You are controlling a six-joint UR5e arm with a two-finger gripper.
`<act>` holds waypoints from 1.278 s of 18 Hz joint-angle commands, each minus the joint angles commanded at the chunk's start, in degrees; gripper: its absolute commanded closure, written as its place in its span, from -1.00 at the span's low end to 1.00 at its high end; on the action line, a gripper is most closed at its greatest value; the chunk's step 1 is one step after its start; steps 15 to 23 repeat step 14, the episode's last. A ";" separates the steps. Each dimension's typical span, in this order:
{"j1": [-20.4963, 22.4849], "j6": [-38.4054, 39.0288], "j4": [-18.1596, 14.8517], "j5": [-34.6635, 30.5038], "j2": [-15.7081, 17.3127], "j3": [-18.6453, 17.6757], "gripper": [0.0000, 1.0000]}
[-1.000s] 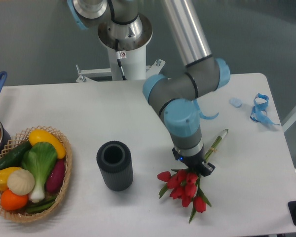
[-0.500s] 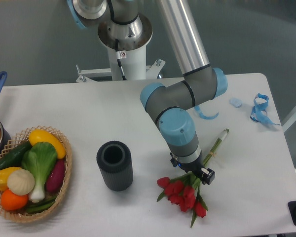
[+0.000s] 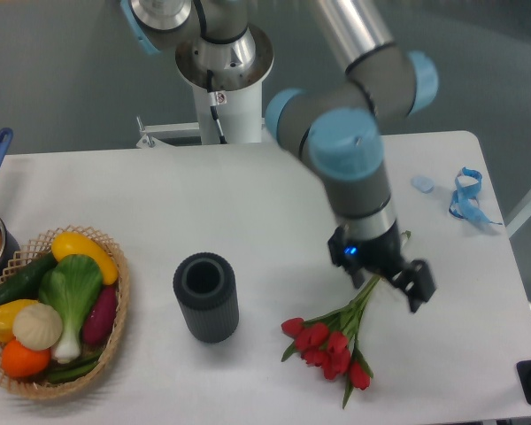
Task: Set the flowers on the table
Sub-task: 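Open the gripper to release the tulips and raise it away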
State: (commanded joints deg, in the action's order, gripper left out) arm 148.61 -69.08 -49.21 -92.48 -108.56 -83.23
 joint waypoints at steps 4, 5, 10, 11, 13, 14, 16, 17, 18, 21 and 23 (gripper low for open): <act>6.59 -8.93 -6.67 5.73 5.63 0.00 -1.00; 7.83 -13.06 -8.43 6.00 6.86 0.00 -1.00; 15.56 -25.92 -17.05 12.40 11.35 -0.79 -1.00; 16.44 -27.41 -17.58 13.20 12.05 -1.14 -1.00; 18.55 -29.88 -17.85 15.48 13.28 -2.63 -1.00; 19.87 -30.32 -17.85 17.32 13.81 -3.16 -1.00; 19.87 -30.32 -17.85 17.32 13.81 -3.16 -1.00; 19.87 -30.32 -17.85 17.32 13.81 -3.16 -1.00; 19.87 -30.32 -17.85 17.32 13.81 -3.16 -1.00; 19.87 -30.32 -17.85 17.32 13.81 -3.16 -1.00; 19.87 -30.32 -17.85 17.32 13.81 -3.16 -1.00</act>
